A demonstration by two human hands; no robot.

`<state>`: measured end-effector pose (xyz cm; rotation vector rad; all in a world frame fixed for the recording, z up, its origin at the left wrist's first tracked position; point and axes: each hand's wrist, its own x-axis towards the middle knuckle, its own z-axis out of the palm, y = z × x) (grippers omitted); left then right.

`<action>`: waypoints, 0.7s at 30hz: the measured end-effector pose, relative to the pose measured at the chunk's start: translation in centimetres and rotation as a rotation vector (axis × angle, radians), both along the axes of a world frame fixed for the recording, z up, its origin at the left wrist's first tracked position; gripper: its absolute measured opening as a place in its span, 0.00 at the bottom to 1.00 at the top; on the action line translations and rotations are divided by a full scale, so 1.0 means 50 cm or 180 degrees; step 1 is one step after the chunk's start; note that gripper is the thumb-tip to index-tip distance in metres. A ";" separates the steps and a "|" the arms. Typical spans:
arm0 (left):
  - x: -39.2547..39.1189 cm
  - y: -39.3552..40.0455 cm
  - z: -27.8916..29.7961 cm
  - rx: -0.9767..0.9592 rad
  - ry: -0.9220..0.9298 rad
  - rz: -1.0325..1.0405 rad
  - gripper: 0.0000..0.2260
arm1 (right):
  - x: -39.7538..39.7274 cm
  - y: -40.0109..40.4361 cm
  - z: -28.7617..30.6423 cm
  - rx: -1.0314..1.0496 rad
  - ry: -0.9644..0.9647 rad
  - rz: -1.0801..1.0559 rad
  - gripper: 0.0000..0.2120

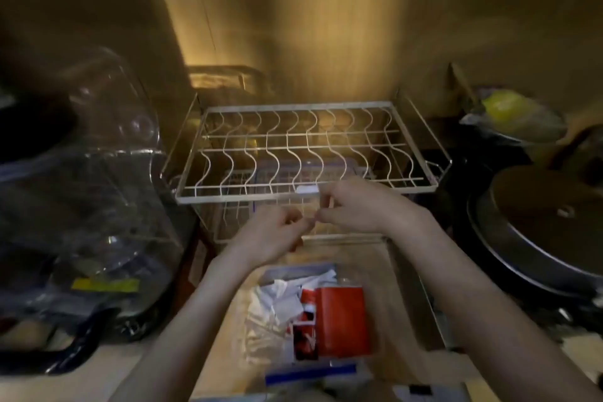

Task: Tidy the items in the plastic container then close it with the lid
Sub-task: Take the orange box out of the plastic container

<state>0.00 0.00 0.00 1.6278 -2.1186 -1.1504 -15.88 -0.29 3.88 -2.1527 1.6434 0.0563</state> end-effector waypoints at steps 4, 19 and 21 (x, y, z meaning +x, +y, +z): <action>0.016 0.056 -0.136 0.0313 -0.0143 0.0177 0.08 | 0.002 0.040 -0.122 0.0451 -0.0031 -0.0126 0.12; 0.039 0.209 -0.382 -0.0086 -0.1225 -0.0245 0.31 | -0.013 0.156 -0.407 0.0721 -0.0010 -0.0689 0.56; 0.038 0.215 -0.388 -0.0171 -0.1311 -0.0326 0.36 | -0.012 0.168 -0.420 0.0617 0.0111 -0.0525 0.61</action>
